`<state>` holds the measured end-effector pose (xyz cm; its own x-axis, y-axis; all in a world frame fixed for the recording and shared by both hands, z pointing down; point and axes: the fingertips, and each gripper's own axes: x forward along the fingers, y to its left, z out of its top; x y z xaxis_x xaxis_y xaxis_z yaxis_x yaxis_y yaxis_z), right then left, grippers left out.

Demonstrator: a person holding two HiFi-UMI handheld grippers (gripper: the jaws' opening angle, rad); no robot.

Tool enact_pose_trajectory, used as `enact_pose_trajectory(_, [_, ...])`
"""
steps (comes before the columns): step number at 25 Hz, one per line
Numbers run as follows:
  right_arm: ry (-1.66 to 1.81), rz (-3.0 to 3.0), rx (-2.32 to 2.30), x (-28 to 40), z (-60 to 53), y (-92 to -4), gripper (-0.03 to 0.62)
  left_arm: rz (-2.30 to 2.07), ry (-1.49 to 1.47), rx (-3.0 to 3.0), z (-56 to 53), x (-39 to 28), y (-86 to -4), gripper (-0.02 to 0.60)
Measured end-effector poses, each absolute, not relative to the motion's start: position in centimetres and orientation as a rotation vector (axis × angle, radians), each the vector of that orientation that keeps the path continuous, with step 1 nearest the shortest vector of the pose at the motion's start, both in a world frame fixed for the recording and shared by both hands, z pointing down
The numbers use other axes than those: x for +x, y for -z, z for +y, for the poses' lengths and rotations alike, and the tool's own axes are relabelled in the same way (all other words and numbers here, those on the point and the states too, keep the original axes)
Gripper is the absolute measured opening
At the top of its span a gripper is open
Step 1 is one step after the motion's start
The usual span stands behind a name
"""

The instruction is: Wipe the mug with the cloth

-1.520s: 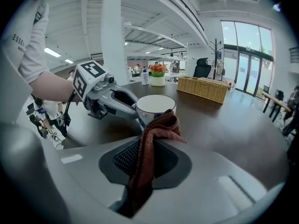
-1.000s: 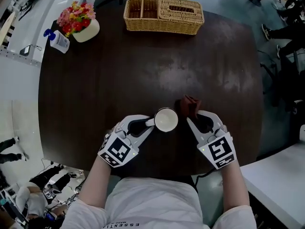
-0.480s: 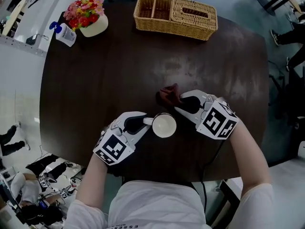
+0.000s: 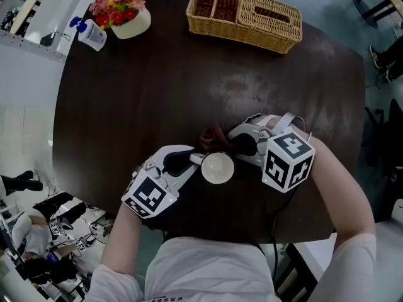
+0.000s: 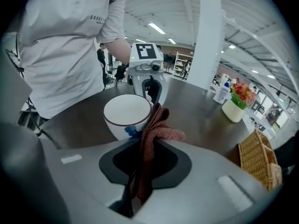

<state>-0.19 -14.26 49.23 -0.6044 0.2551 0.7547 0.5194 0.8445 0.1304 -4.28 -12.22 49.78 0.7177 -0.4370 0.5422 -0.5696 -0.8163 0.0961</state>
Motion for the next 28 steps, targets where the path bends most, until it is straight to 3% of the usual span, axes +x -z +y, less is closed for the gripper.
enact_pose_trajectory(7, [0.365, -2.257, -0.501, 1.4, -13.9, -49.9, 0.078, -0.896, -0.721, 2.611, -12.5, -4.6, -49.8, 0.074])
enact_pose_trajectory(13, [0.039, -2.364, -0.258, 2.5, -13.2, -49.9, 0.08, -0.932, -0.735, 2.591, -12.3, -4.9, -50.0, 0.074])
enact_pose_trajectory(28, [-0.117, -2.458, 0.163, 5.4, -8.4, -48.3, 0.08, -0.975, -0.693, 2.542, -11.0, -4.8, -50.1, 0.074])
